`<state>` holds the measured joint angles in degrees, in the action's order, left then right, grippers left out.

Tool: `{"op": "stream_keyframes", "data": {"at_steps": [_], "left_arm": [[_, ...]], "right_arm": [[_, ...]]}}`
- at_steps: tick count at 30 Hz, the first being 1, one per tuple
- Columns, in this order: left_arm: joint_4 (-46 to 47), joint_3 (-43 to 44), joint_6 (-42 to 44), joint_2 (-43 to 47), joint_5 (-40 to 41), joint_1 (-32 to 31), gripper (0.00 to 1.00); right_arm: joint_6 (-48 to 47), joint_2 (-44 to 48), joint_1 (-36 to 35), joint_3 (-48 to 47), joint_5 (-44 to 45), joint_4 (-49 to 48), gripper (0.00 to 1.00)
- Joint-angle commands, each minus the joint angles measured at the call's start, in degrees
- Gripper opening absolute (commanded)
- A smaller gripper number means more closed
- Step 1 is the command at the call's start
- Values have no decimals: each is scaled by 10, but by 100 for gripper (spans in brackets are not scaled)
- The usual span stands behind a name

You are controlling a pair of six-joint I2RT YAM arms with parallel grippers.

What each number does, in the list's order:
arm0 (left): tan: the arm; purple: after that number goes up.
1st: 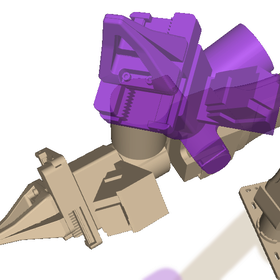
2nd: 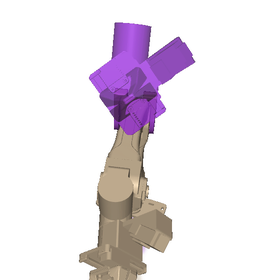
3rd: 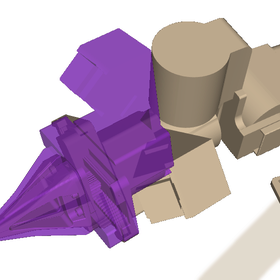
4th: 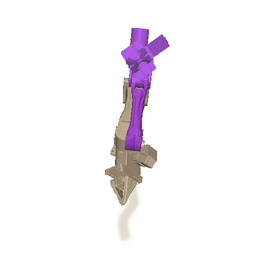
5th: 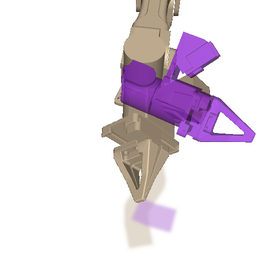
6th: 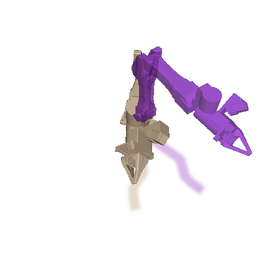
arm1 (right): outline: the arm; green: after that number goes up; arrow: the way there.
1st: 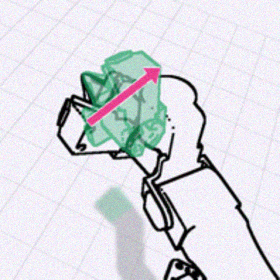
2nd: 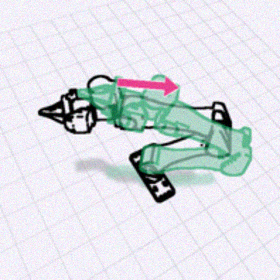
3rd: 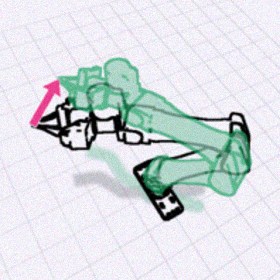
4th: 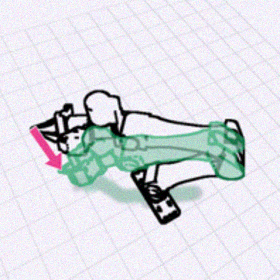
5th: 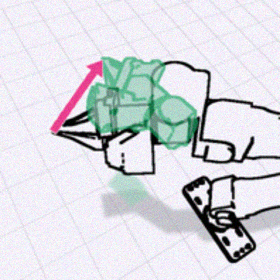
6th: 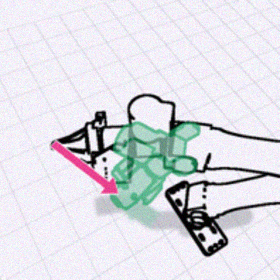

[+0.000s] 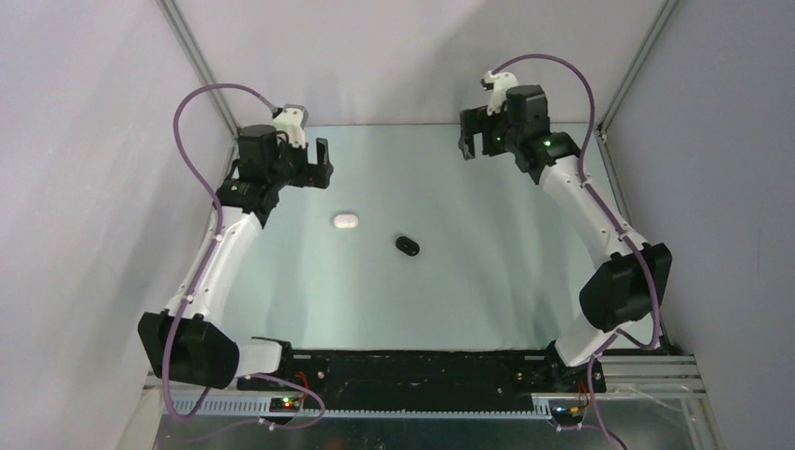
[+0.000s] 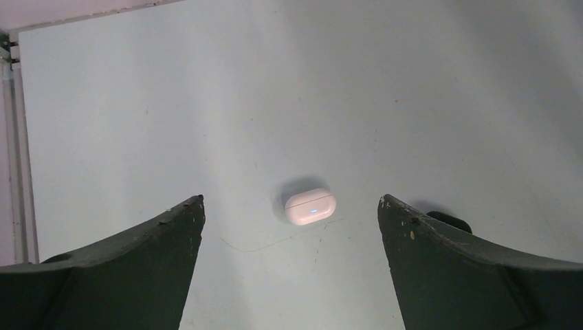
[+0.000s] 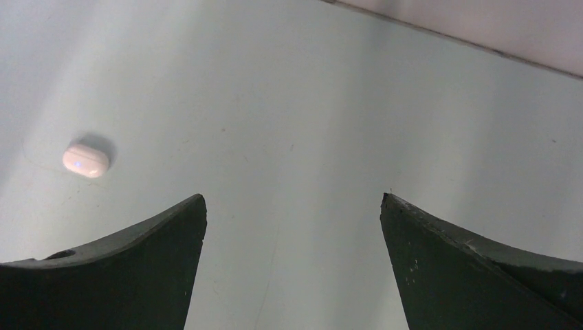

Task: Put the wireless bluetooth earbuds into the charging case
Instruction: Reset both arms

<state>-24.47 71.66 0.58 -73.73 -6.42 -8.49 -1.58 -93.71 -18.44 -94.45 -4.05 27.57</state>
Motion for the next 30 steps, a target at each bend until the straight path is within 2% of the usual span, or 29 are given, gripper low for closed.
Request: {"op": "stream_keyframes", "data": {"at_steps": [1,4,8,10,14,23,30], "left_arm": [[22,8,39,4,-62,1,100],[21,15,14,7,-106,1,100],[21,14,11,7,-149,1,100],[21,11,5,4,-142,1,100],[22,14,-2,2,-115,1,100],[21,2,-27,7,-91,1,100],[20,22,-64,-5,-36,0,100]], "right_arm": [[-41,-3,-52,-6,26,-24,99],[-69,-20,-67,-23,38,-18,99],[-53,-62,-60,-79,-7,23,99],[-27,-81,-43,-105,-51,39,99],[-6,-97,-24,-120,-77,41,99],[-11,-86,1,-122,-54,60,99],[-11,-58,11,-100,-62,71,99]]}}
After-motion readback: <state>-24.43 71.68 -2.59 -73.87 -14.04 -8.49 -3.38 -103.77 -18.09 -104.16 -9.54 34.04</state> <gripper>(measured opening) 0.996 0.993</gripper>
